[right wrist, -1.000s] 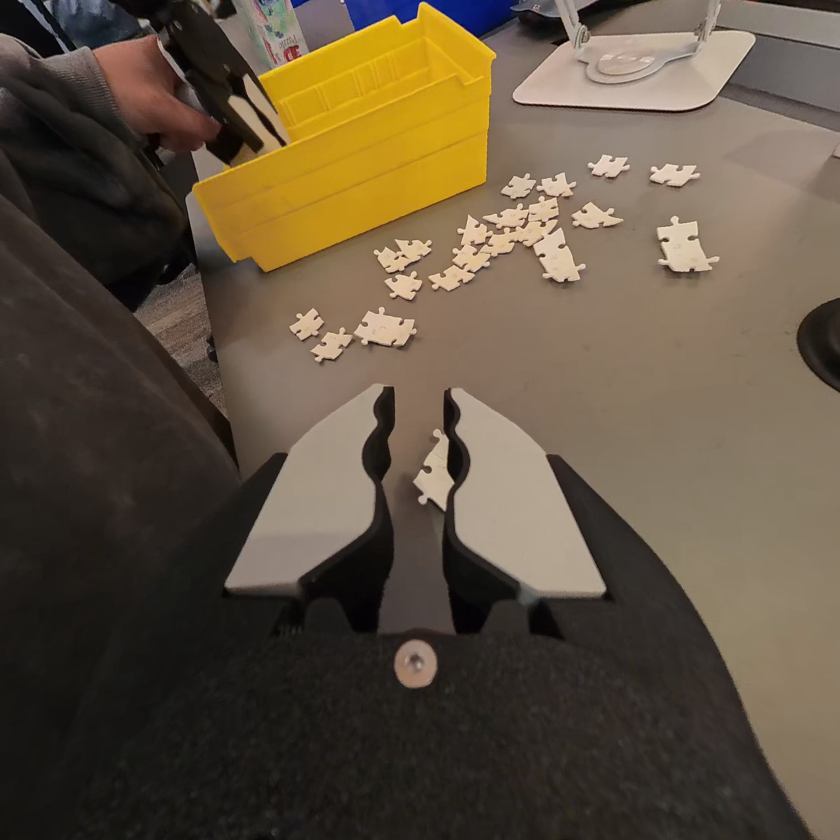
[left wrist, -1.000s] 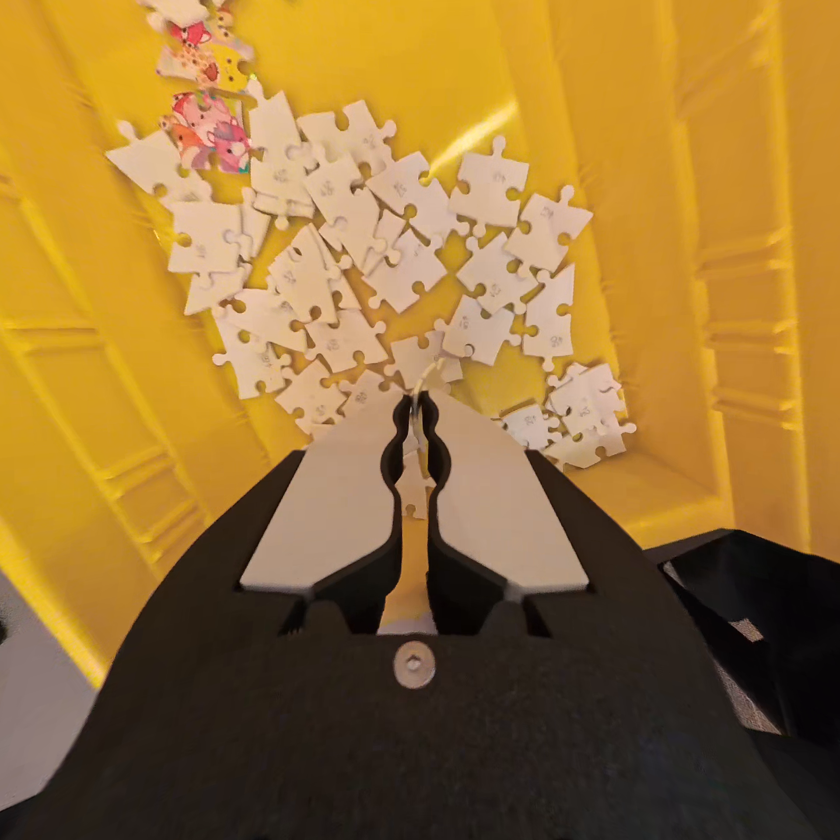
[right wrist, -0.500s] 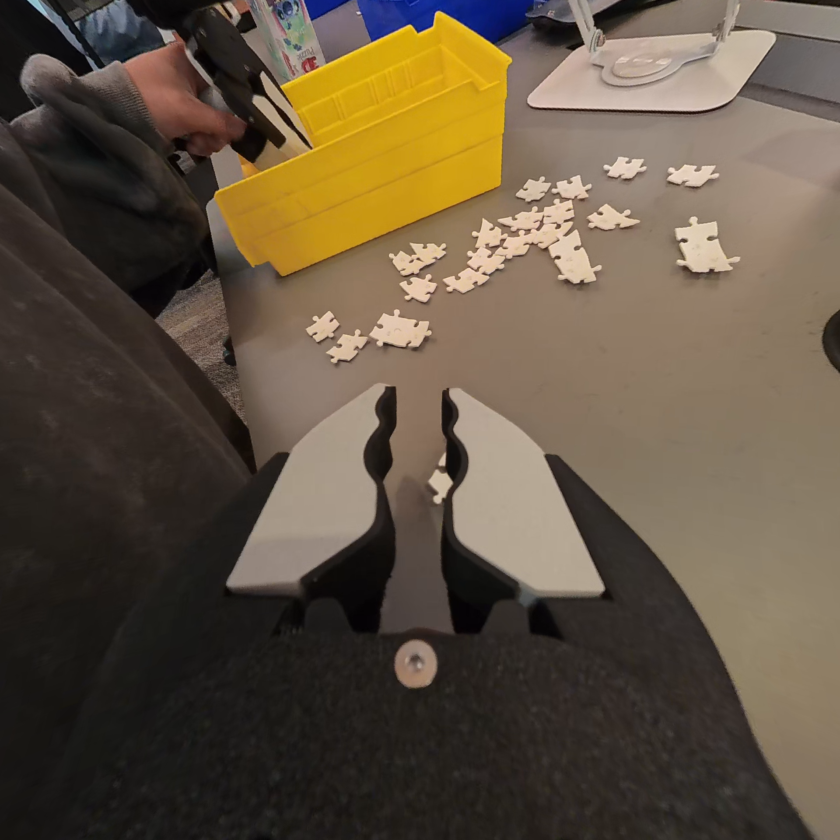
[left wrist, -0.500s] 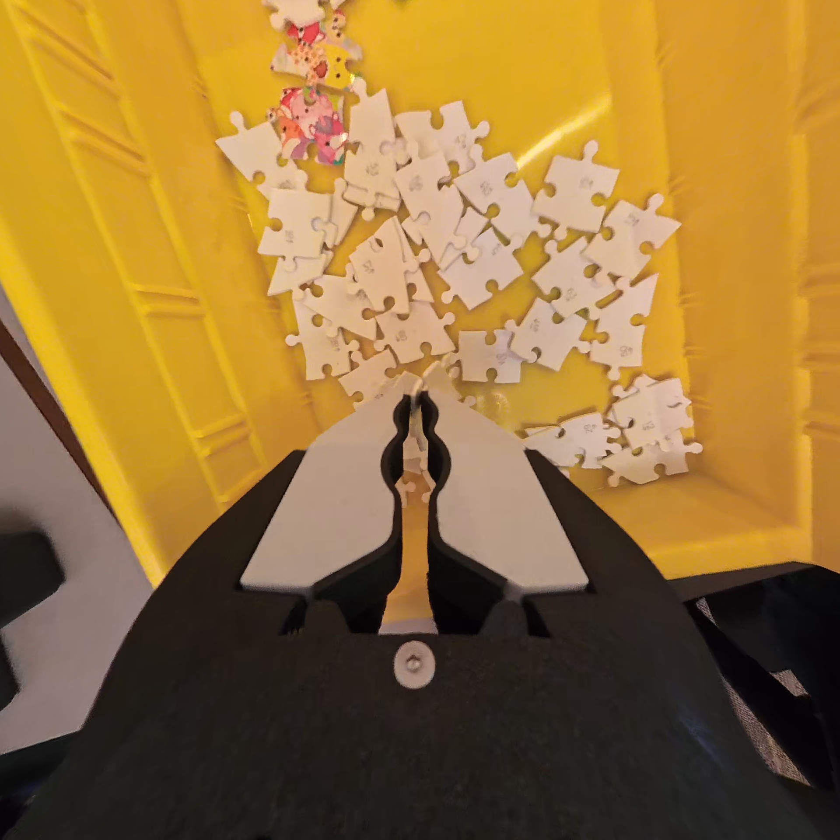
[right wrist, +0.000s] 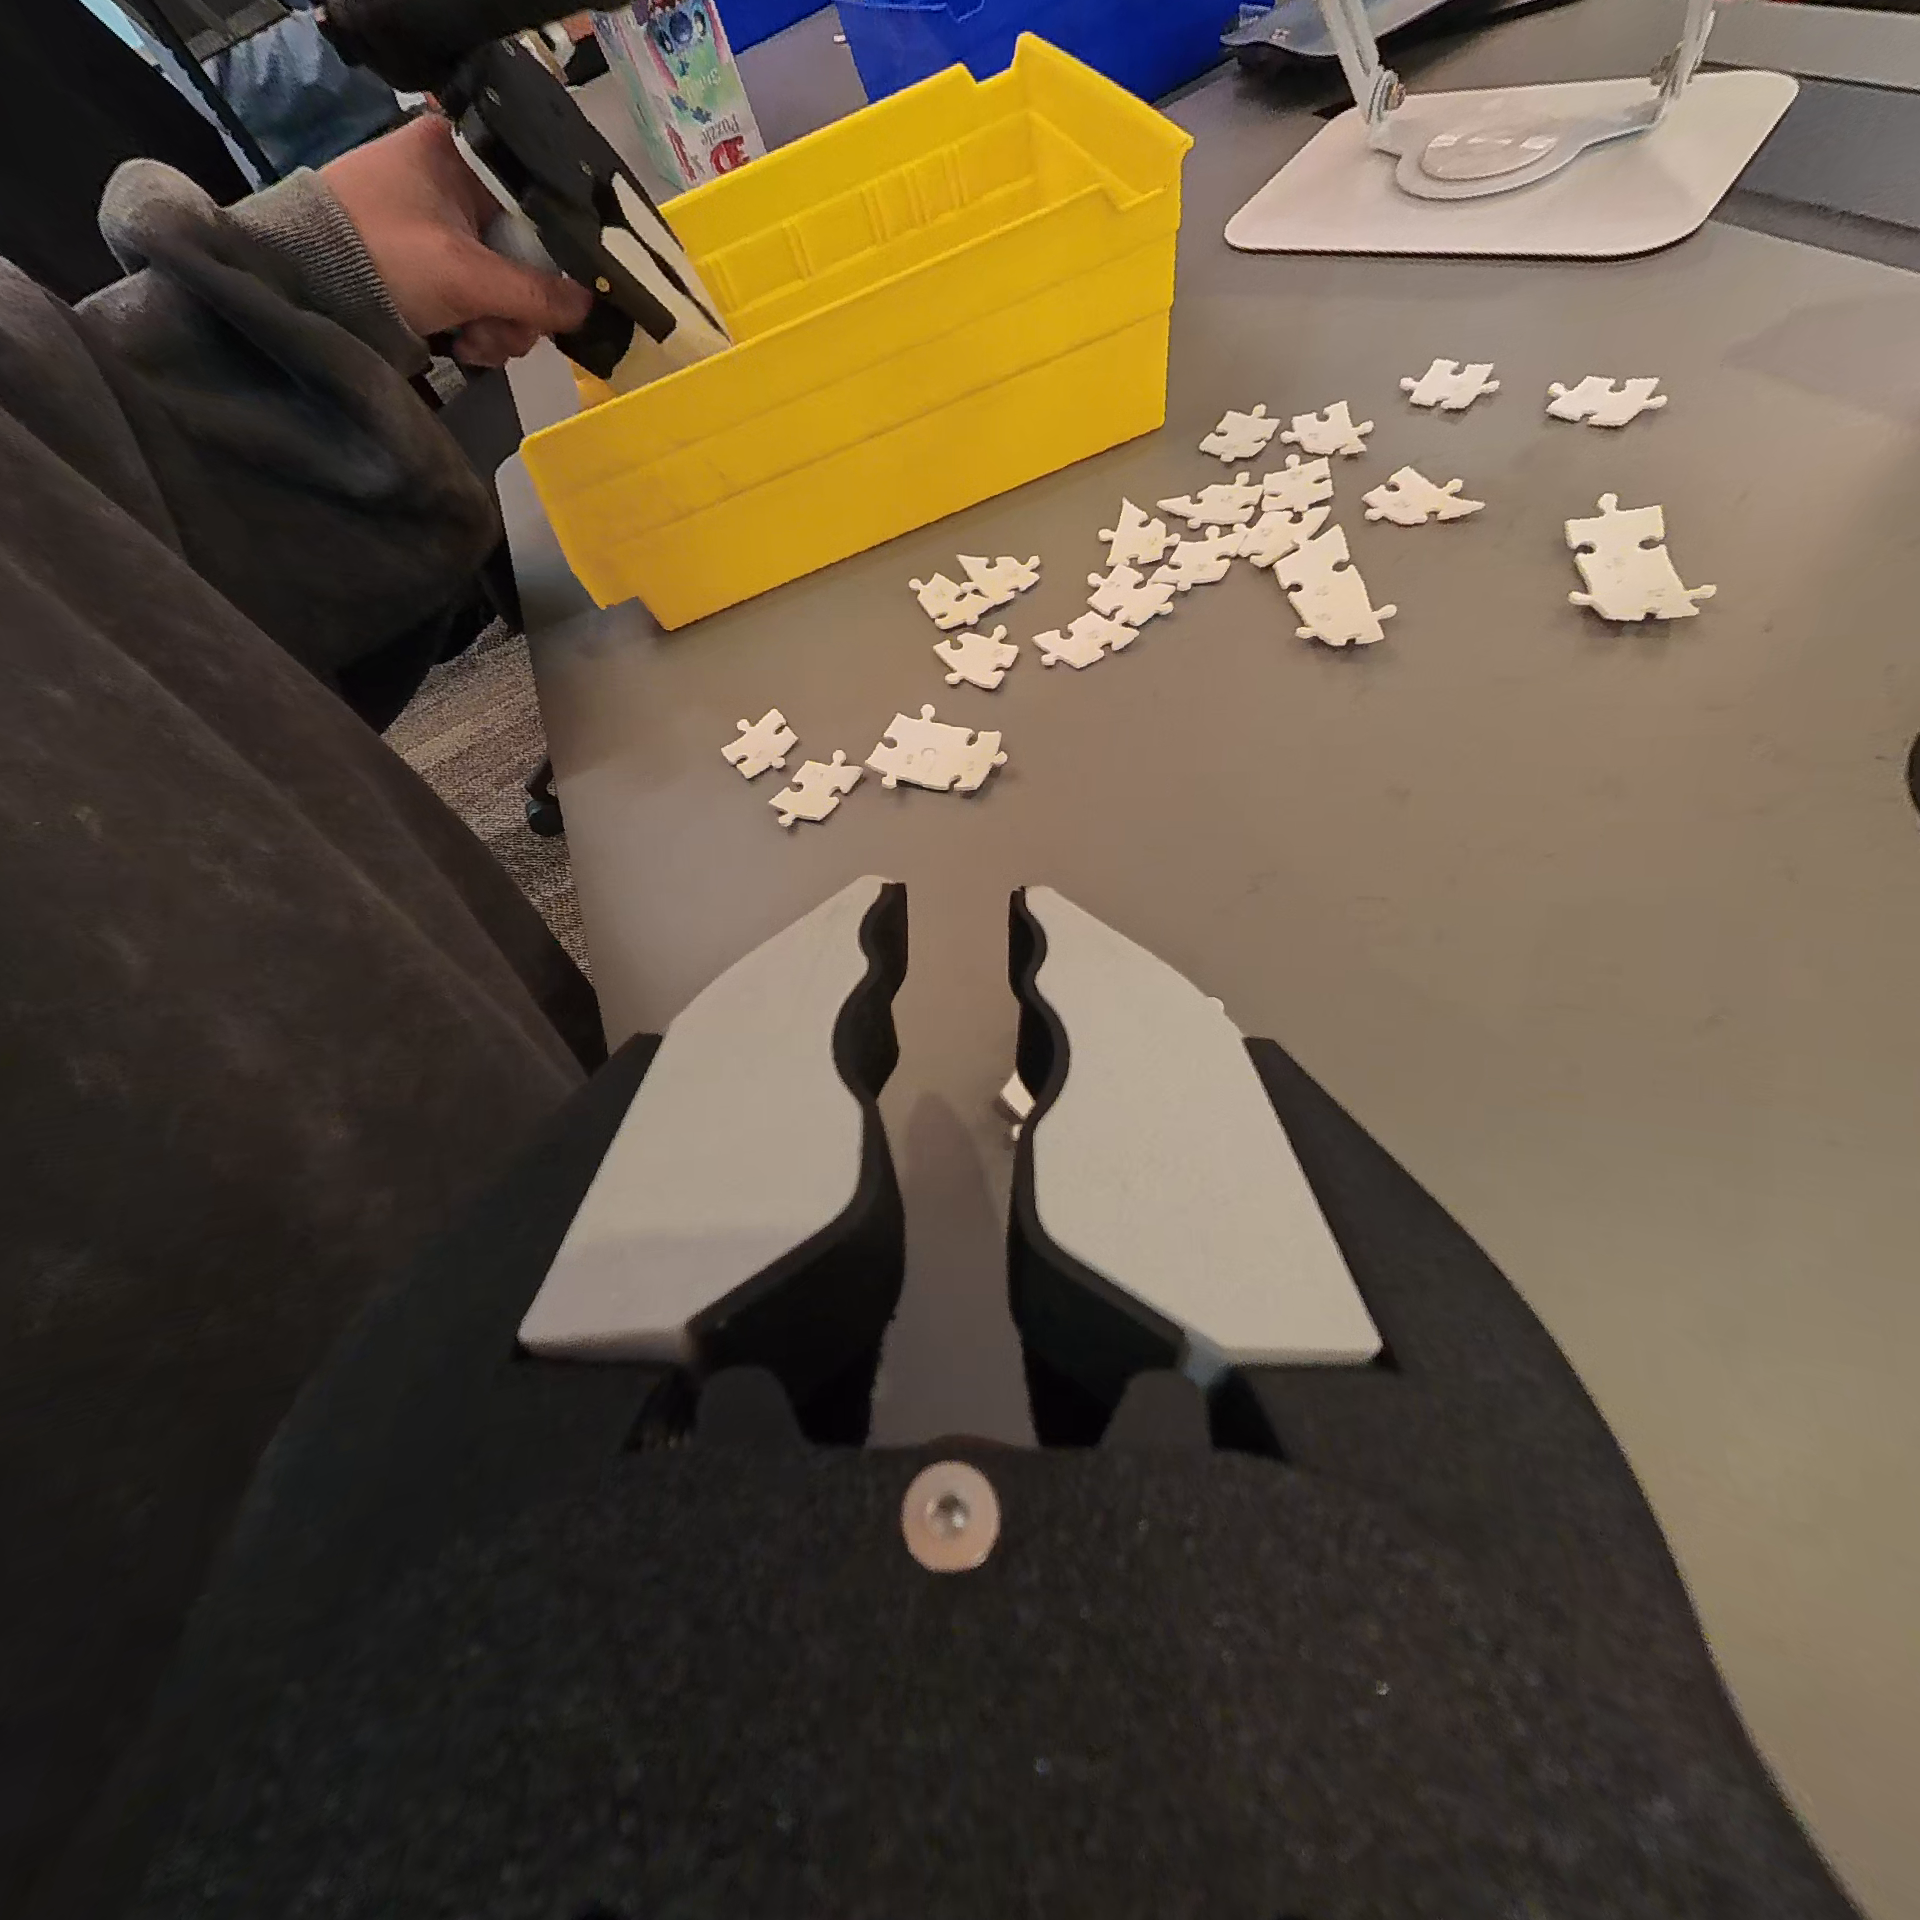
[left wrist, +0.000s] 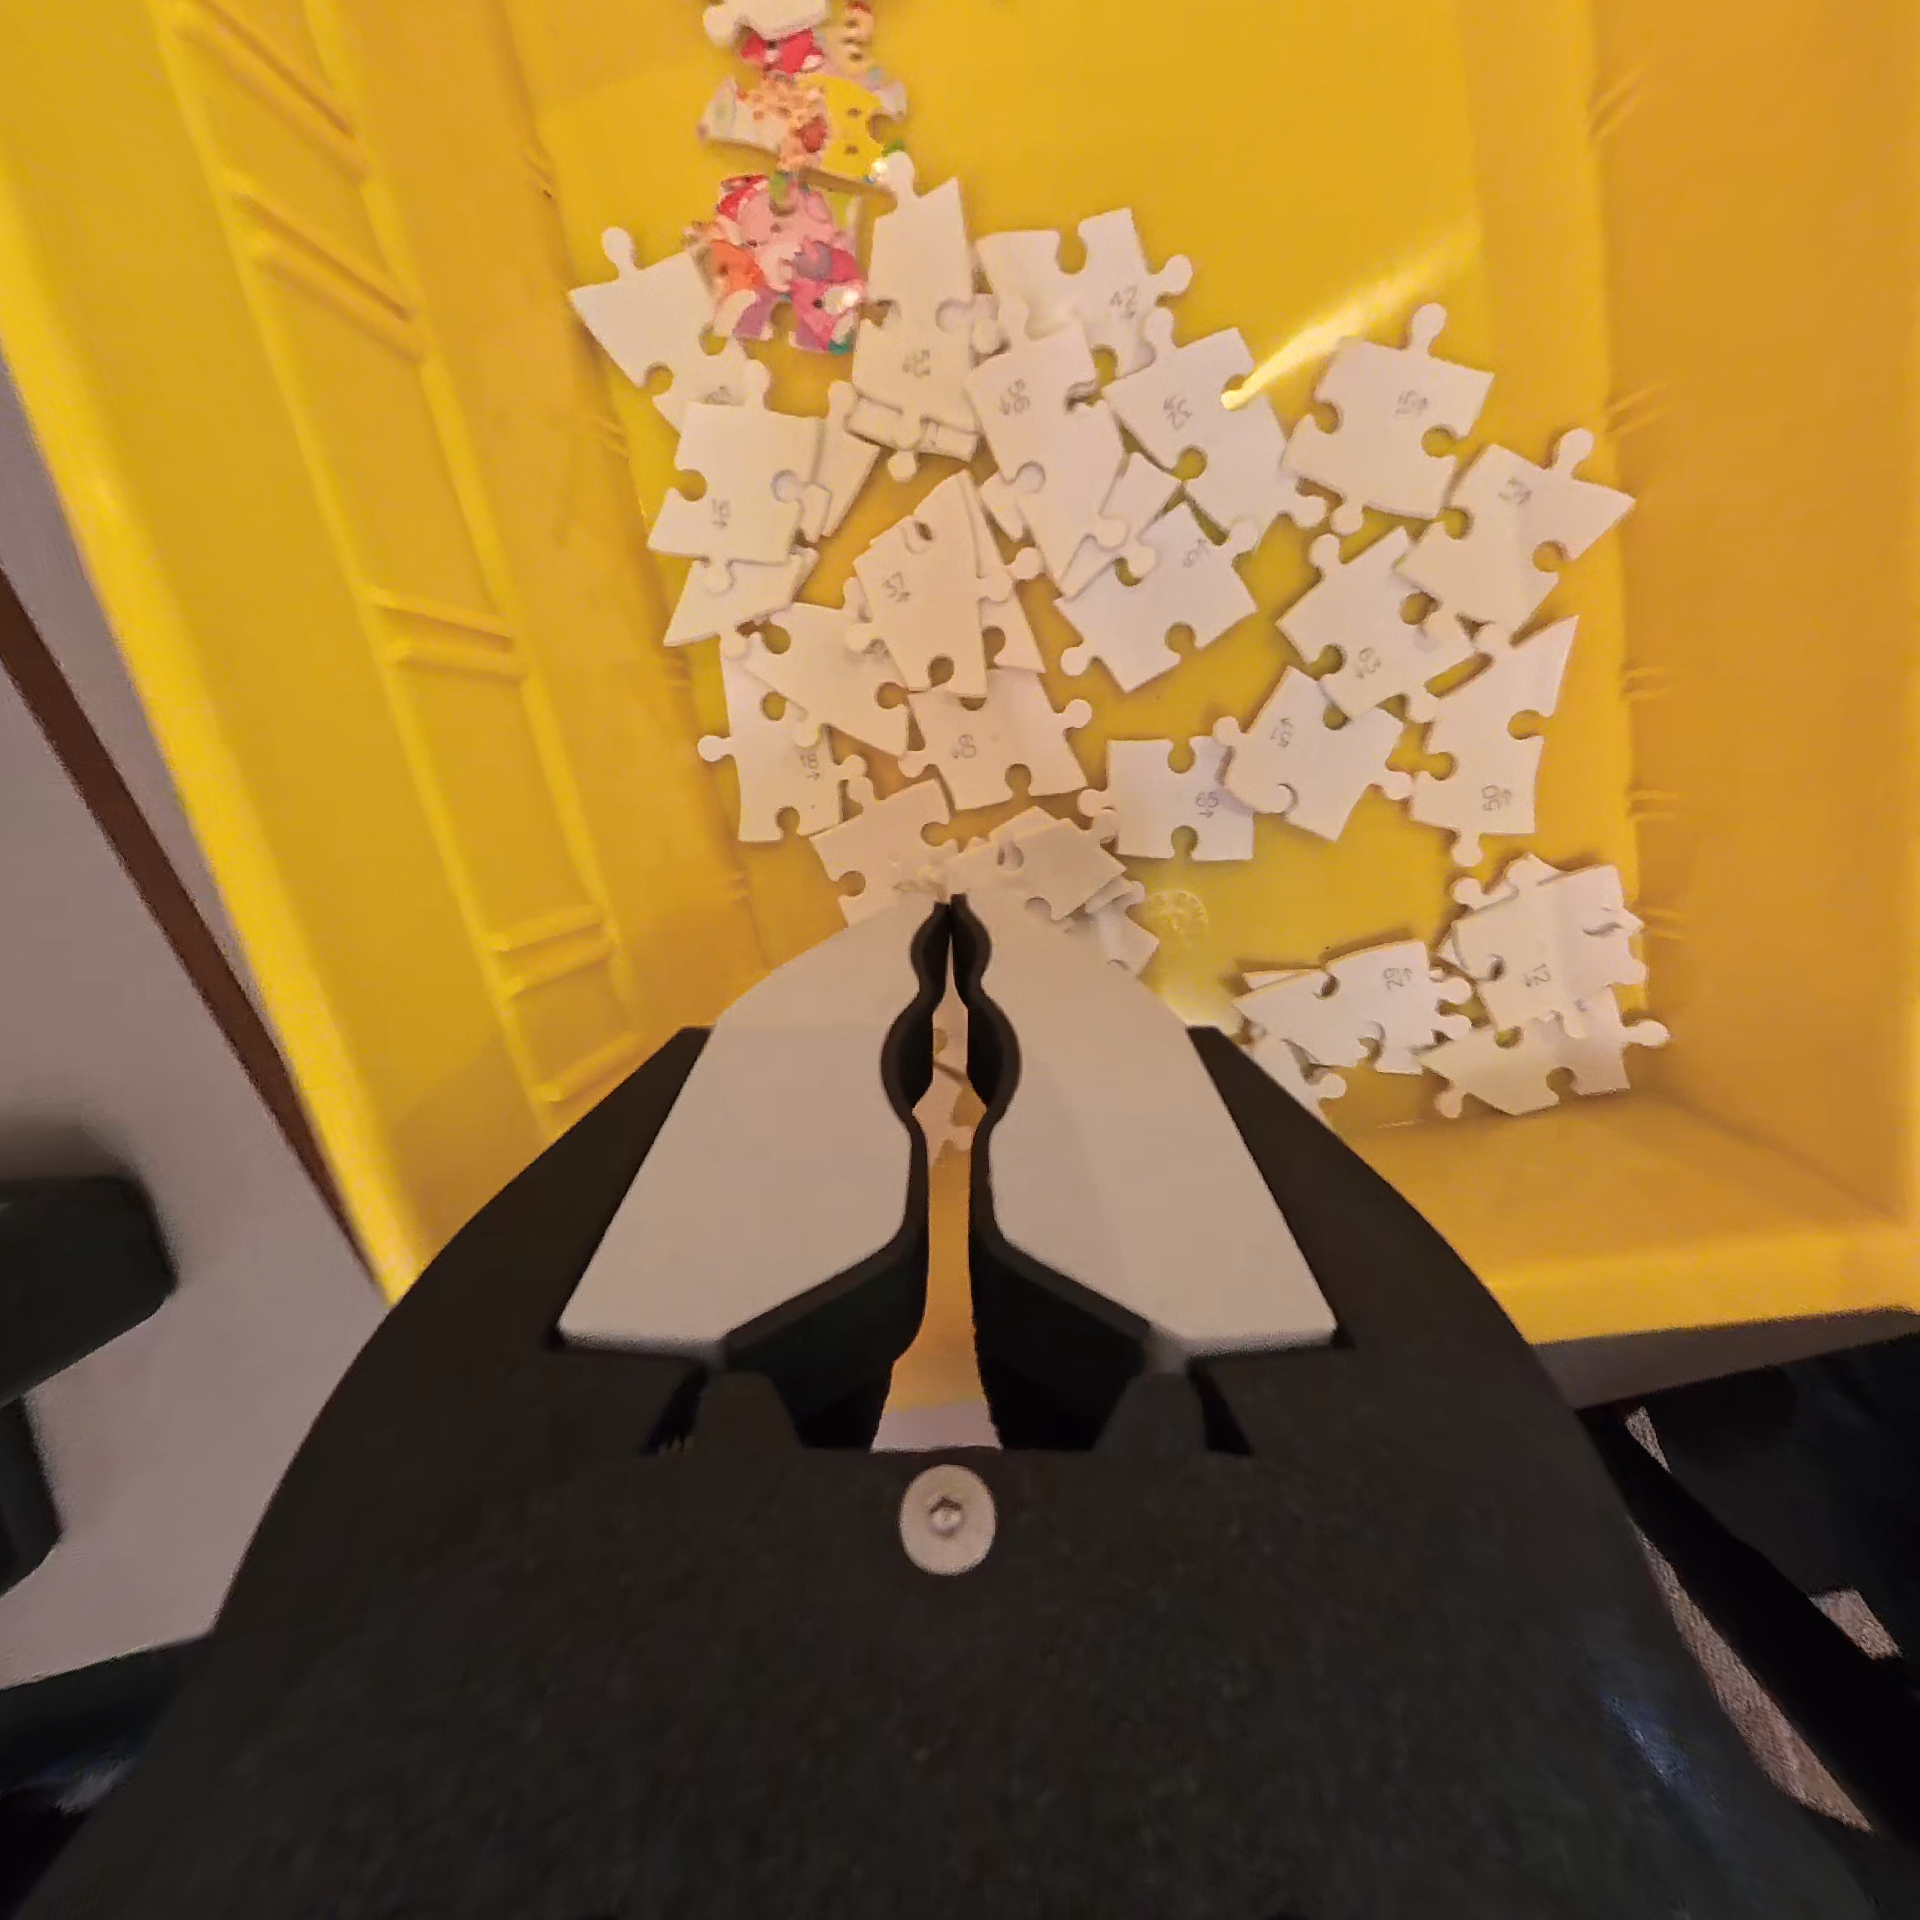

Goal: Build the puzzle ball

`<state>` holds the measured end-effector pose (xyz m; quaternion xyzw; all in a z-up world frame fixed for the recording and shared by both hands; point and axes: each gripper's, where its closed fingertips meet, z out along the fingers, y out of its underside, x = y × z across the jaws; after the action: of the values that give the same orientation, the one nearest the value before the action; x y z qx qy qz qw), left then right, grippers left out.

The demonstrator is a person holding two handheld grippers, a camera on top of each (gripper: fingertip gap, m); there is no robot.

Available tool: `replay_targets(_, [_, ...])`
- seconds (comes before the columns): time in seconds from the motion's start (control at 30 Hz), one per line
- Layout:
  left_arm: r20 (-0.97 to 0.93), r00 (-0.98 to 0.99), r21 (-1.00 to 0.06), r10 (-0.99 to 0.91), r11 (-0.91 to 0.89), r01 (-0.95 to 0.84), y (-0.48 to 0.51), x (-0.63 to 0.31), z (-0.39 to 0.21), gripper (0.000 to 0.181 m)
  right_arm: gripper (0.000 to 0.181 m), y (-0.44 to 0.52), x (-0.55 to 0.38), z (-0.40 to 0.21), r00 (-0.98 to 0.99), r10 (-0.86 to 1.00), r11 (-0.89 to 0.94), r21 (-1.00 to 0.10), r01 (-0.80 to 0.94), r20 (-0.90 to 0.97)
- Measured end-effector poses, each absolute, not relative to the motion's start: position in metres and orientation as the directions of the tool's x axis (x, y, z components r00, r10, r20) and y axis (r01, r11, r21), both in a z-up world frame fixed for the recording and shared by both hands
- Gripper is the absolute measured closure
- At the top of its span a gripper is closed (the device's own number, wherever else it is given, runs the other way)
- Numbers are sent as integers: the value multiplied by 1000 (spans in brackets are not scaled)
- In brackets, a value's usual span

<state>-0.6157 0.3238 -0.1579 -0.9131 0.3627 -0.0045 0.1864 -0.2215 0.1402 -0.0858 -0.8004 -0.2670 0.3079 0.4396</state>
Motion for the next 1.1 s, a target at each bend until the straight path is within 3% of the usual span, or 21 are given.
replay_targets(0.2, [-144, 664, -252, -734, -621, -742, 314, -608, -183, 131, 163, 139, -226, -88, 661, 704, -475, -864, 165, -261])
replay_targets(0.27, [-133, 662, -244, -738, -623, -743, 313, -605, -188, 140, 163, 138, -227, -88, 659, 706, -478, -862, 170, -261])
replay_targets(0.53, [-137, 664, -289, -735, -612, -736, 314, -601, -177, 140, 163, 137, -228, -87, 657, 710, -476, -859, 186, -252])
replay_targets(0.8, [-62, 517, -458, -854, -435, -775, 347, -525, -141, 140, 163, 134, -232, -83, 641, 724, -463, -868, 181, -253])
replay_targets(1.07, [-43, 388, -298, -921, -359, -884, 381, -482, -185, 139, 163, 129, -231, -78, 645, 729, -432, -884, 175, -229])
replay_targets(1.1, [-48, 402, -294, -914, -372, -881, 381, -485, -187, 132, 163, 129, -229, -78, 649, 725, -432, -886, 169, -230])
